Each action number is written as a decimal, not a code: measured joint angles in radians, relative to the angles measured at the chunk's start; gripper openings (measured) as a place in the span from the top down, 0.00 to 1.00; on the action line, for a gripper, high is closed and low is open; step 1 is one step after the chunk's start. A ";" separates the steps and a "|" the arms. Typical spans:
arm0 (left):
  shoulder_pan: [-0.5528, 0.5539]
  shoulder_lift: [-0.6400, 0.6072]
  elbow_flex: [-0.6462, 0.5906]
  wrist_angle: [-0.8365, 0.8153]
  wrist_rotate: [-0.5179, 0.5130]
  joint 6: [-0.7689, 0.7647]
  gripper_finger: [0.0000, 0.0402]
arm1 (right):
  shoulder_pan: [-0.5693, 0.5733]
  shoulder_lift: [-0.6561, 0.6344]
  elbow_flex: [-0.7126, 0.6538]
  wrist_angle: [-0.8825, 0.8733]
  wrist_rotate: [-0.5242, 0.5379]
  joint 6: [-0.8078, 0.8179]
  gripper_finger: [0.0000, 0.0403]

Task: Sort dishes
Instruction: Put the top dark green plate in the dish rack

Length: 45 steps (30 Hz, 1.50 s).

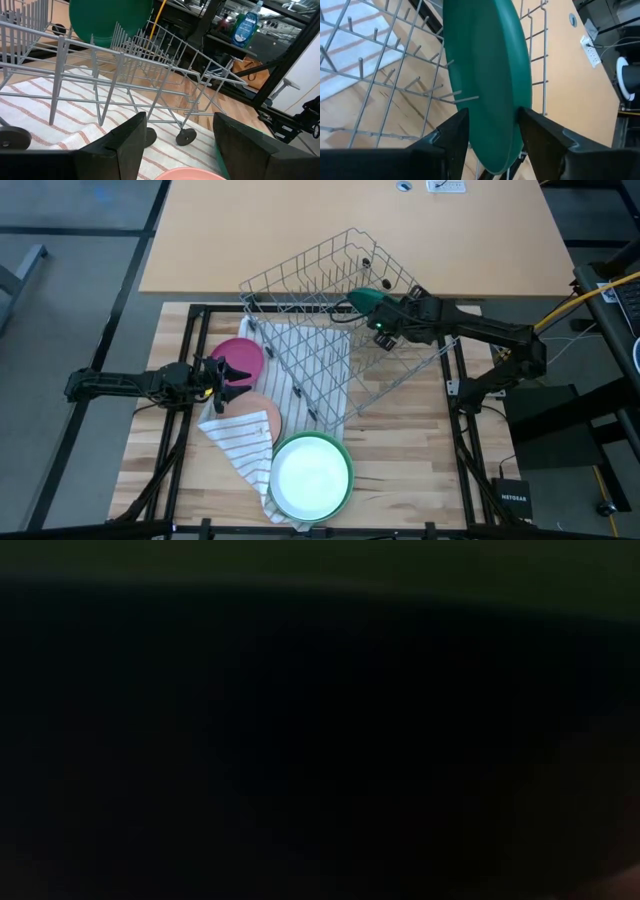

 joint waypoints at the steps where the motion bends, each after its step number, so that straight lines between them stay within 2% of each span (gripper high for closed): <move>1: 0.000 0.000 0.000 0.000 0.000 0.000 0.45 | 0.000 0.000 0.000 -0.002 0.000 0.013 0.56; 9: 0.000 0.000 0.000 0.000 0.000 0.000 0.45 | 0.000 0.000 0.000 -0.010 -0.014 0.067 0.57; 12: 0.000 0.000 0.000 0.000 0.000 0.000 0.45 | 0.000 0.001 0.000 -0.013 -0.010 0.067 0.60; 15: 0.000 0.000 0.000 0.000 0.000 0.000 0.45 | 0.000 0.007 0.000 -0.025 0.021 0.067 0.67; 25: 0.000 0.000 0.000 0.000 0.000 0.000 0.45 | -0.001 0.008 0.000 -0.028 0.025 0.067 0.96; 27: 0.000 0.000 0.000 0.000 0.000 0.000 0.45 | -0.001 0.008 0.000 -0.028 0.022 0.067 0.99; 39: 0.000 0.000 0.000 0.000 0.000 0.000 0.45 | -0.001 0.008 -0.001 -0.027 0.020 0.067 0.90; 45: 0.000 0.000 0.000 0.000 0.000 0.000 0.45 | -0.001 0.009 -0.002 -0.027 0.019 0.076 0.76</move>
